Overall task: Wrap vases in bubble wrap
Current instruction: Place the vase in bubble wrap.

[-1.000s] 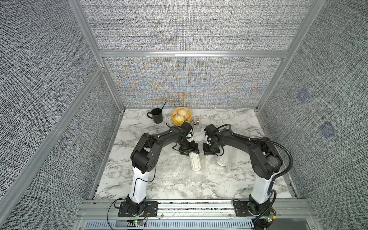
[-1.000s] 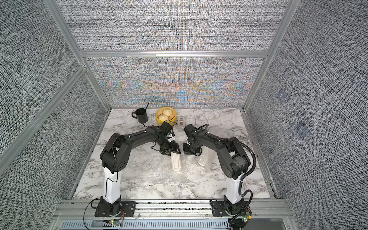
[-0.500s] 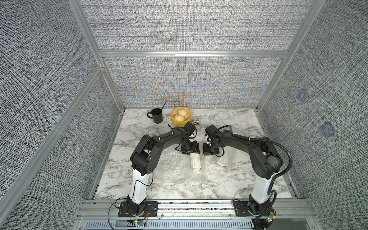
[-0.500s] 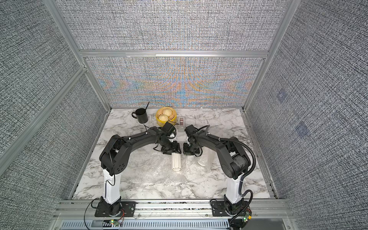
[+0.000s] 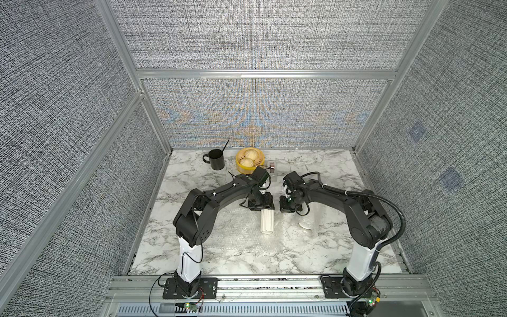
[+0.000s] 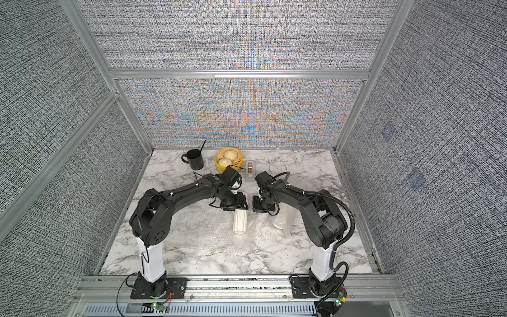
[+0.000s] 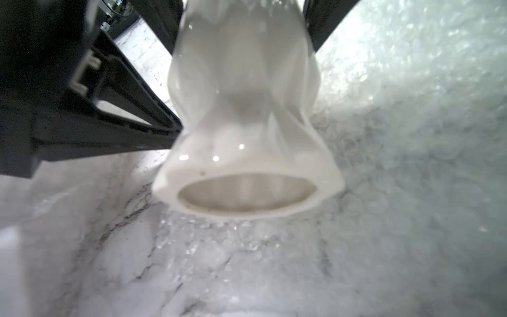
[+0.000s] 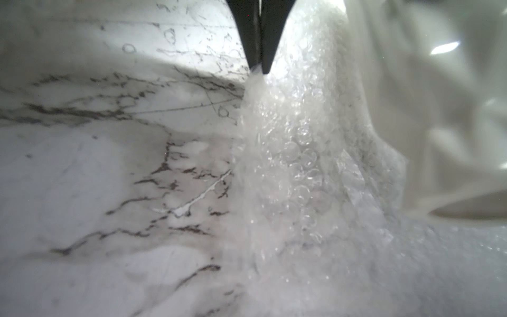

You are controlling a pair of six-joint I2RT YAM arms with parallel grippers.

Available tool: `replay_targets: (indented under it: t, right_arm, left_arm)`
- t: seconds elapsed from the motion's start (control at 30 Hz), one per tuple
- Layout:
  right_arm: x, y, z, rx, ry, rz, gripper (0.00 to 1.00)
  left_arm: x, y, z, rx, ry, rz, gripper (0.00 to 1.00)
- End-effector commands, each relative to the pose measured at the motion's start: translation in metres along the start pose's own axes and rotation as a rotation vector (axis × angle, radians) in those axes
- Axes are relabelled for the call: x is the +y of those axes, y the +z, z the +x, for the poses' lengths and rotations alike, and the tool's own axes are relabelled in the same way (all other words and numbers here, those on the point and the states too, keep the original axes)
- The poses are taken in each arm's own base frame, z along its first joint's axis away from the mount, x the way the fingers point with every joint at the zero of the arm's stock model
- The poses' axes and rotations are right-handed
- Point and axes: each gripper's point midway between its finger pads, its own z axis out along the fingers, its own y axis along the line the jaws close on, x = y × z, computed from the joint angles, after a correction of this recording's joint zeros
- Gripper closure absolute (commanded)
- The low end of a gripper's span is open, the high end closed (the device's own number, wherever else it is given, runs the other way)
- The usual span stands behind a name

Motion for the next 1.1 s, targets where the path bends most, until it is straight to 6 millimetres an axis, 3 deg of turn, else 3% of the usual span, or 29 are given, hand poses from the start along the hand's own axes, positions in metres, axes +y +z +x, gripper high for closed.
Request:
replay_targets:
  t: [0.0, 0.13, 0.47, 0.5, 0.6, 0.7, 0.83, 1.07]
  right_arm:
    - [0.002, -0.002, -0.007, -0.029, -0.019, -0.005, 1.00]
    - [0.005, -0.001, -0.012, -0.035, -0.035, -0.010, 1.00]
    - [0.003, 0.000, -0.011, -0.017, -0.017, -0.024, 1.00]
    - [0.002, 0.001, -0.010, -0.013, -0.007, -0.031, 1.00]
    - [0.003, 0.001, -0.006, 0.003, 0.007, -0.048, 0.91]
    - [0.006, 0.003, -0.001, 0.033, 0.014, -0.068, 0.79]
    - [0.003, 0.005, 0.006, 0.062, 0.031, -0.063, 0.73]
    - [0.008, 0.007, 0.016, 0.083, 0.056, -0.104, 0.74]
  left_arm:
    - [-0.015, -0.009, -0.001, -0.012, -0.008, 0.072, 0.54]
    - [-0.021, -0.008, 0.000, -0.004, -0.032, 0.111, 0.55]
    - [-0.020, 0.014, 0.004, 0.058, -0.030, 0.135, 0.56]
    - [-0.013, 0.022, 0.004, 0.068, -0.041, 0.112, 0.56]
    - [-0.005, 0.029, 0.005, 0.079, -0.036, 0.084, 0.56]
    - [0.000, 0.033, 0.007, 0.083, -0.032, 0.068, 0.52]
    - [0.004, 0.033, 0.008, 0.086, -0.032, 0.049, 0.44]
    - [-0.001, 0.024, 0.007, 0.062, -0.027, 0.060, 0.33]
